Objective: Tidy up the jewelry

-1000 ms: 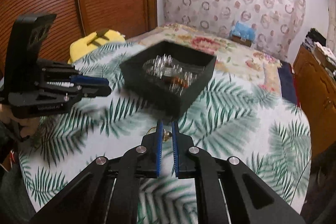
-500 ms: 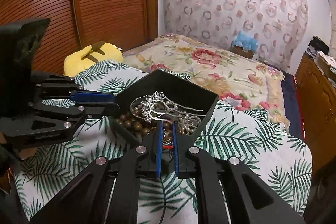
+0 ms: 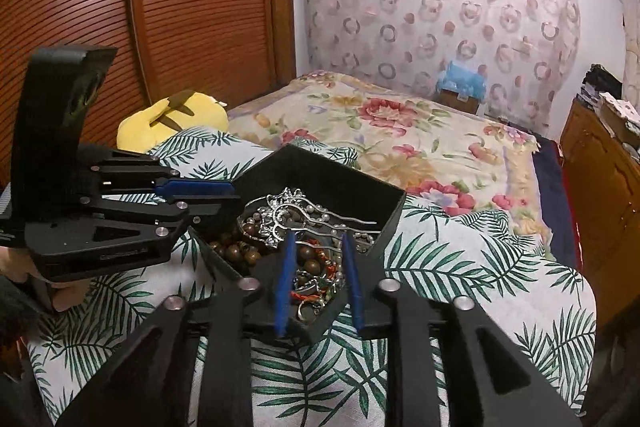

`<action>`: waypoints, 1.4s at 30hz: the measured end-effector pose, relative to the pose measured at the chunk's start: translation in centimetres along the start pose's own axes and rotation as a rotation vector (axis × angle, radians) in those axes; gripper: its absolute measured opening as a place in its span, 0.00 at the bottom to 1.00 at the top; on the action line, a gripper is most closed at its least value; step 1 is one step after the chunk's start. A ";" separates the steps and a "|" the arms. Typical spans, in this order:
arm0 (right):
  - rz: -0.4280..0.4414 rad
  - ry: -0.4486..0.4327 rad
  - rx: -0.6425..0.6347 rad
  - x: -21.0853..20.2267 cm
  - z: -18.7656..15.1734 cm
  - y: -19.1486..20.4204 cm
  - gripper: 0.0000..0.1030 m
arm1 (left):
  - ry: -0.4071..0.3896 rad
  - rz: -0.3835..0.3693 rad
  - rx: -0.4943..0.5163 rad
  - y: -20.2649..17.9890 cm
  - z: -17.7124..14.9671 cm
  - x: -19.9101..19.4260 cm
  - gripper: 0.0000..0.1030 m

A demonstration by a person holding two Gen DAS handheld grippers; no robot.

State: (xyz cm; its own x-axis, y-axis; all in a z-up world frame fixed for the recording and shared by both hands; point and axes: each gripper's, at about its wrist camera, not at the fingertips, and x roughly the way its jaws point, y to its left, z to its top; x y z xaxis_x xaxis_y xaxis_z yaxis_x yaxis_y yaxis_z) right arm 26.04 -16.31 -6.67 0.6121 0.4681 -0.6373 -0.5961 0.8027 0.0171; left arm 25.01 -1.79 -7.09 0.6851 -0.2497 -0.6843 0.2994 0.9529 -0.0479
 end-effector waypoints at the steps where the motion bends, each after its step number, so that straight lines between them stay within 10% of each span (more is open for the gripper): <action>1: 0.000 0.000 0.005 -0.1 -0.1 -0.1 0.26 | -0.001 0.004 -0.003 0.0 0.0 0.0 0.14; 11: -0.032 -0.027 0.077 -3.0 -2.1 -0.2 0.27 | -0.031 0.044 -0.008 -0.7 -0.6 -1.7 0.53; 18: -0.095 -0.093 0.140 -6.6 -3.2 0.4 0.61 | -0.084 0.102 -0.020 -1.5 -1.9 -5.2 0.91; 33: -0.202 -0.222 0.183 -14.1 -5.4 3.7 0.97 | -0.153 0.197 -0.048 -3.7 -4.8 -12.3 0.92; 42: -0.246 -0.256 0.231 -15.7 -6.4 4.2 0.97 | -0.165 0.231 -0.073 -3.6 -6.0 -14.1 0.92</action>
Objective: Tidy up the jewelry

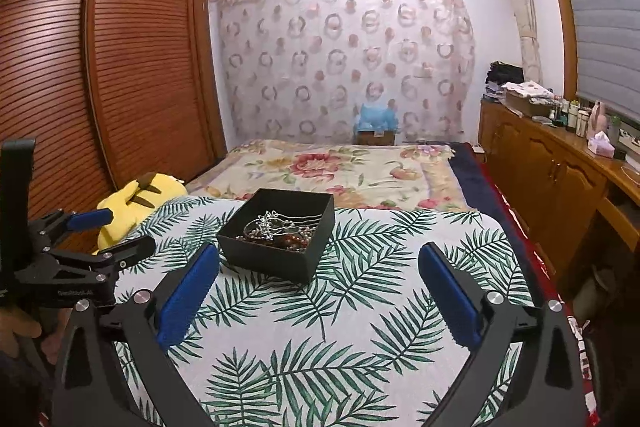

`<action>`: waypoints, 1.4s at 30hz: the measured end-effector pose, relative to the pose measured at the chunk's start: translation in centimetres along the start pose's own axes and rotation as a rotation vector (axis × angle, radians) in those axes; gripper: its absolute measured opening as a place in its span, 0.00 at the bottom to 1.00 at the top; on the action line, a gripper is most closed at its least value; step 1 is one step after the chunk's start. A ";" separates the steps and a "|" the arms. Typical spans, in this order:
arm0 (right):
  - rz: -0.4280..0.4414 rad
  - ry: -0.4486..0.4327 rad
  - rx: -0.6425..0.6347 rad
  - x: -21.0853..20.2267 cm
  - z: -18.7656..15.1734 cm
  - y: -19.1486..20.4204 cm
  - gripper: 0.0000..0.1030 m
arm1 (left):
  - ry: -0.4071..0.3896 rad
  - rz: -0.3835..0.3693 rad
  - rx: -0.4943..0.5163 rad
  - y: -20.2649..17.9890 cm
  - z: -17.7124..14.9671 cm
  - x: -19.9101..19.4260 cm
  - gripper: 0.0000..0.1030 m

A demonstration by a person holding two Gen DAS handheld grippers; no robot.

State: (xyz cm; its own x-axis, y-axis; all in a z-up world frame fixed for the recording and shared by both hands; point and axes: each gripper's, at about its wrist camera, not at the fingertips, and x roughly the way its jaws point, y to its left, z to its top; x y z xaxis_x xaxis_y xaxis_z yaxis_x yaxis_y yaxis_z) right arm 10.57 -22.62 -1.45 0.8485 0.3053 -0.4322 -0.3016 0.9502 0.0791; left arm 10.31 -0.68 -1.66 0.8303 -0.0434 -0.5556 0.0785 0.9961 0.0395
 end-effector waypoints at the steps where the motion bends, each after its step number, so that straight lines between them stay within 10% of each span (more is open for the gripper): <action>1: 0.005 -0.002 0.003 0.0 -0.1 0.0 0.97 | -0.001 -0.001 -0.001 0.0 -0.1 -0.1 0.92; 42: 0.002 0.004 0.022 0.3 -0.9 0.2 0.97 | -0.038 -0.007 -0.025 -0.6 -0.3 -1.0 0.92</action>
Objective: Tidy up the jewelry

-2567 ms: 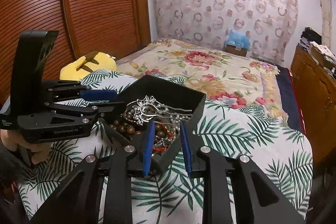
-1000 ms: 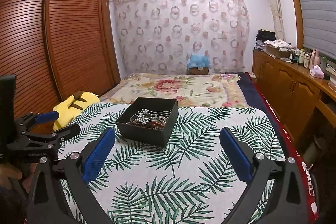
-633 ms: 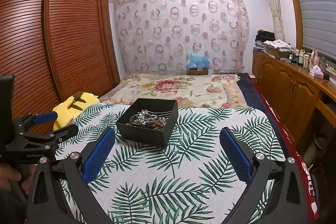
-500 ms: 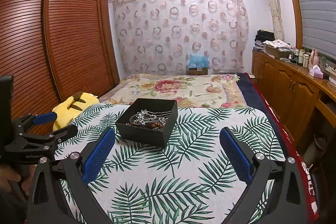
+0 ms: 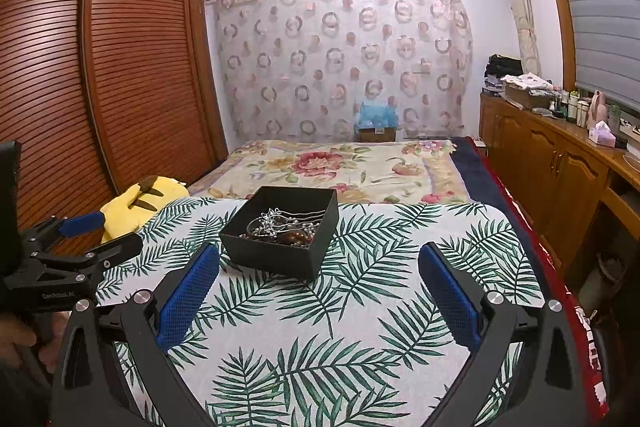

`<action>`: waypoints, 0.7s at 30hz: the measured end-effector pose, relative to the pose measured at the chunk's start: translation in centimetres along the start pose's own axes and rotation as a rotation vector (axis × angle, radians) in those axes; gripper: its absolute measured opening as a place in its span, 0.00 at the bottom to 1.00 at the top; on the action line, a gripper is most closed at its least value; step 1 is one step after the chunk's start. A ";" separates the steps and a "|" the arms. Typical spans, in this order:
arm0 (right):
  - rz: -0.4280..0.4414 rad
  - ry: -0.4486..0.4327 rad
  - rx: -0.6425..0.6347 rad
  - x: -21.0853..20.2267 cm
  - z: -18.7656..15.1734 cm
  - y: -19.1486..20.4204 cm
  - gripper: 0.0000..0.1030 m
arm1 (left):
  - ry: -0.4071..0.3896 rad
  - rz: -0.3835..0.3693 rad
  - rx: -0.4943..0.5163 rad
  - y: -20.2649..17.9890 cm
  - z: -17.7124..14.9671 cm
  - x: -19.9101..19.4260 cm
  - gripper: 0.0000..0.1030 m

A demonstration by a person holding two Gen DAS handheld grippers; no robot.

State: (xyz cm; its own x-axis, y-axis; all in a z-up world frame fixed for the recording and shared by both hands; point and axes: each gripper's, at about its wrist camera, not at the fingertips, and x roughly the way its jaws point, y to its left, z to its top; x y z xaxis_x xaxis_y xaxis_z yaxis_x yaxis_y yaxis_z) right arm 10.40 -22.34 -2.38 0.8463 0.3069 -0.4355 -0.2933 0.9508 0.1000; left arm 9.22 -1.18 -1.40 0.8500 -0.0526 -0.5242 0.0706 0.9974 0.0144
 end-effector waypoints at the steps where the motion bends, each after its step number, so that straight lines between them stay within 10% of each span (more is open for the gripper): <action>1: 0.000 0.000 0.000 0.0 0.0 0.0 0.97 | 0.000 -0.001 -0.001 0.0 0.0 0.0 0.92; 21: -0.004 0.000 0.009 0.2 -0.2 -0.3 0.97 | -0.015 -0.005 -0.007 0.3 0.1 -0.3 0.92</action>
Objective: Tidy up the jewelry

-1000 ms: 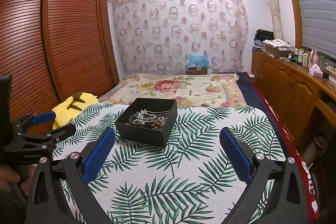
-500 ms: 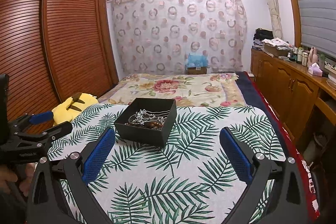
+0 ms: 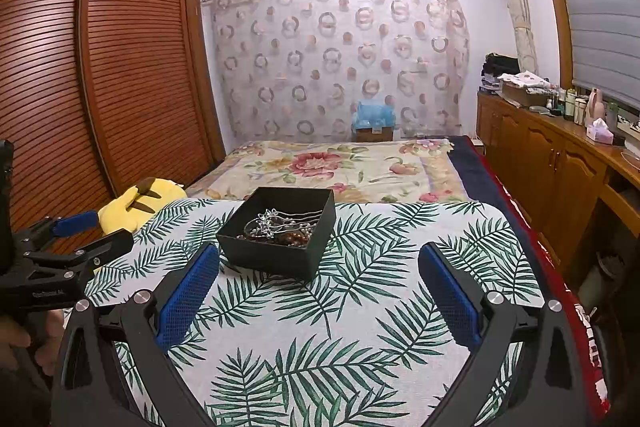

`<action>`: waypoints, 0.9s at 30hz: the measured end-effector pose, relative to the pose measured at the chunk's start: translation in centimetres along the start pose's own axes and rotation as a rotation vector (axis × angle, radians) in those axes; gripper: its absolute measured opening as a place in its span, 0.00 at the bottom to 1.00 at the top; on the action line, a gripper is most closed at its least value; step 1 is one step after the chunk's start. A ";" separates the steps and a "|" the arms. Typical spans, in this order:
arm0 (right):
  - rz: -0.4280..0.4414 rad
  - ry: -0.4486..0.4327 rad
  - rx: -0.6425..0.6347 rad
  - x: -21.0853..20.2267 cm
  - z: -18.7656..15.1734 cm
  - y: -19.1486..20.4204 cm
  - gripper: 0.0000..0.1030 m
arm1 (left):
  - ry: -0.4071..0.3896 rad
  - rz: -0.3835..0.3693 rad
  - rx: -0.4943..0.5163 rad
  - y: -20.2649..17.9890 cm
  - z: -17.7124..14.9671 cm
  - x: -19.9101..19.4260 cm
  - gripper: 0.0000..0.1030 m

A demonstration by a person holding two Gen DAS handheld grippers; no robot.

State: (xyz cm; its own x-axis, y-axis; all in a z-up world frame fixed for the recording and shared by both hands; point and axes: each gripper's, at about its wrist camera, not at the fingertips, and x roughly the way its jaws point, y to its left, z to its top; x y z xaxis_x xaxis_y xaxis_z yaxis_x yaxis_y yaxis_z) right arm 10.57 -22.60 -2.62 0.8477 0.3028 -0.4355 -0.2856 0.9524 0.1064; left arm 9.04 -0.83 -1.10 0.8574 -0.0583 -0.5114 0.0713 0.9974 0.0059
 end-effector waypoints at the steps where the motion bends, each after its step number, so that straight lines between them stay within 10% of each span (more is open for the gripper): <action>1: 0.000 -0.001 0.000 0.0 0.0 -0.1 0.97 | 0.000 0.000 -0.001 -0.1 0.0 0.0 0.92; 27: -0.001 -0.001 0.002 0.0 0.0 -0.3 0.97 | -0.001 -0.003 -0.001 -0.1 0.1 -0.2 0.92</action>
State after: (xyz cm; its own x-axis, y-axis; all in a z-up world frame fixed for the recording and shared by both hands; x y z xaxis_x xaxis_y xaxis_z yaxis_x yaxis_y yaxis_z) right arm 10.64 -22.86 -2.59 0.8484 0.3024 -0.4345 -0.2844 0.9526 0.1076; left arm 8.89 -0.96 -0.89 0.8577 -0.0613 -0.5104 0.0735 0.9973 0.0038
